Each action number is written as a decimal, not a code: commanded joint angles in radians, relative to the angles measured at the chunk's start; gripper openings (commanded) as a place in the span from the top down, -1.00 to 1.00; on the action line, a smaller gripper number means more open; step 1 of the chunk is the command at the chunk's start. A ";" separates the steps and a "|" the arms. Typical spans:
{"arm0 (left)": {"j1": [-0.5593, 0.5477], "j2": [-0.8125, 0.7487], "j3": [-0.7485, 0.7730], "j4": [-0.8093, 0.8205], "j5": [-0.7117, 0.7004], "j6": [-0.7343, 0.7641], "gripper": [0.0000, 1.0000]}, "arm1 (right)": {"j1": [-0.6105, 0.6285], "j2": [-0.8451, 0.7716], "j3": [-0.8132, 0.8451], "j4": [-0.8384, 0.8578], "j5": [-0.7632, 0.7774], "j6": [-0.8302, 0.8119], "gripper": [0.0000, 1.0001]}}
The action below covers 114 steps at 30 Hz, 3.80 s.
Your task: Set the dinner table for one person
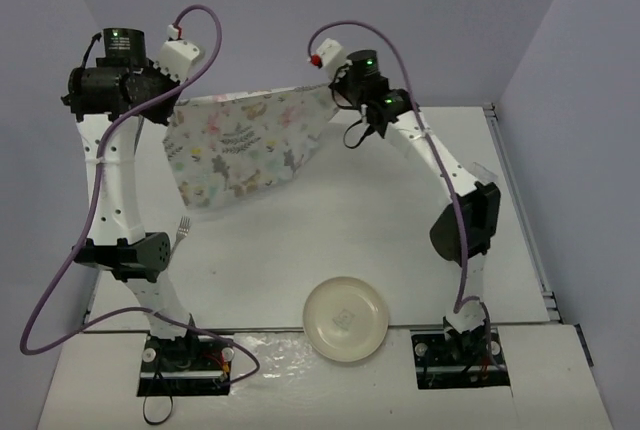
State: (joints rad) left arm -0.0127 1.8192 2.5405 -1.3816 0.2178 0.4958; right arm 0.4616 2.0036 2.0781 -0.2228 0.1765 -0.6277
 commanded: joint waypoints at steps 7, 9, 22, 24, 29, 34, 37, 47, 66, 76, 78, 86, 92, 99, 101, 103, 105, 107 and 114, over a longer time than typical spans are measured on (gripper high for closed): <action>-0.140 -0.112 0.081 -0.129 0.022 0.032 1.00 | -0.080 -0.366 -0.148 -0.089 0.221 0.009 1.00; -0.143 -0.146 0.068 -0.157 0.056 0.032 1.00 | -0.105 -0.432 -0.227 -0.124 0.169 0.022 1.00; -0.117 -0.397 -0.187 -0.218 0.075 0.066 1.00 | -0.385 -0.750 -0.568 -0.324 -0.308 0.141 1.00; -0.105 -0.412 -0.196 -0.237 0.101 0.068 1.00 | -0.429 -0.755 -0.566 -0.368 -0.376 0.141 1.00; -0.096 -0.436 -0.237 -0.258 0.097 0.082 1.00 | -0.531 -0.737 -0.540 -0.431 -0.505 0.139 1.00; -0.094 -0.330 -0.262 -0.182 0.107 0.063 1.00 | -0.537 -0.606 -0.445 -0.428 -0.621 0.162 1.00; -0.095 -0.213 -0.236 -0.144 0.113 0.049 1.00 | -0.537 -0.521 -0.390 -0.428 -0.645 0.168 1.00; -0.088 0.411 0.174 -0.084 -0.003 0.016 1.00 | -0.455 -0.016 -0.029 -0.424 -0.599 0.185 0.87; -0.043 0.246 -0.079 0.419 -0.061 -0.143 -0.54 | -0.344 -0.078 -0.119 -0.304 -0.221 0.224 -1.00; -0.117 0.140 -0.313 0.156 0.162 -0.008 0.49 | -0.337 -0.245 -0.464 -0.521 -0.540 0.146 0.12; -0.147 0.151 -0.368 0.102 0.163 0.027 0.81 | -0.336 -0.278 -0.520 -0.522 -0.562 0.153 0.45; -0.184 0.135 -0.580 0.176 0.242 0.016 1.00 | -0.316 -0.261 -0.573 -0.525 -0.631 0.196 0.86; -0.259 0.199 -0.646 0.193 0.190 0.010 1.00 | -0.307 -0.183 -0.582 -0.517 -0.613 0.219 0.85; -0.266 0.244 -0.698 0.252 0.176 -0.008 1.00 | -0.299 -0.099 -0.592 -0.484 -0.547 0.234 0.90; -0.265 0.260 -0.716 0.259 0.160 -0.011 1.00 | -0.298 -0.070 -0.590 -0.479 -0.512 0.246 0.92; -0.265 0.272 -0.729 0.262 0.170 -0.010 1.00 | -0.297 -0.042 -0.580 -0.478 -0.487 0.252 0.96; -0.266 0.280 -0.743 0.273 0.165 -0.007 1.00 | -0.296 -0.027 -0.565 -0.476 -0.479 0.252 0.97; -0.258 0.285 -0.761 0.292 0.144 -0.008 1.00 | -0.297 -0.008 -0.554 -0.475 -0.463 0.258 0.96; -0.220 0.343 -0.781 0.288 0.158 -0.015 1.00 | -0.286 0.069 -0.532 -0.468 -0.355 0.276 0.95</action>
State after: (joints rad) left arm -0.2606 2.1507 1.7668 -1.0922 0.3756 0.4862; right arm 0.1595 2.0500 1.4963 -0.6826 -0.2664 -0.3726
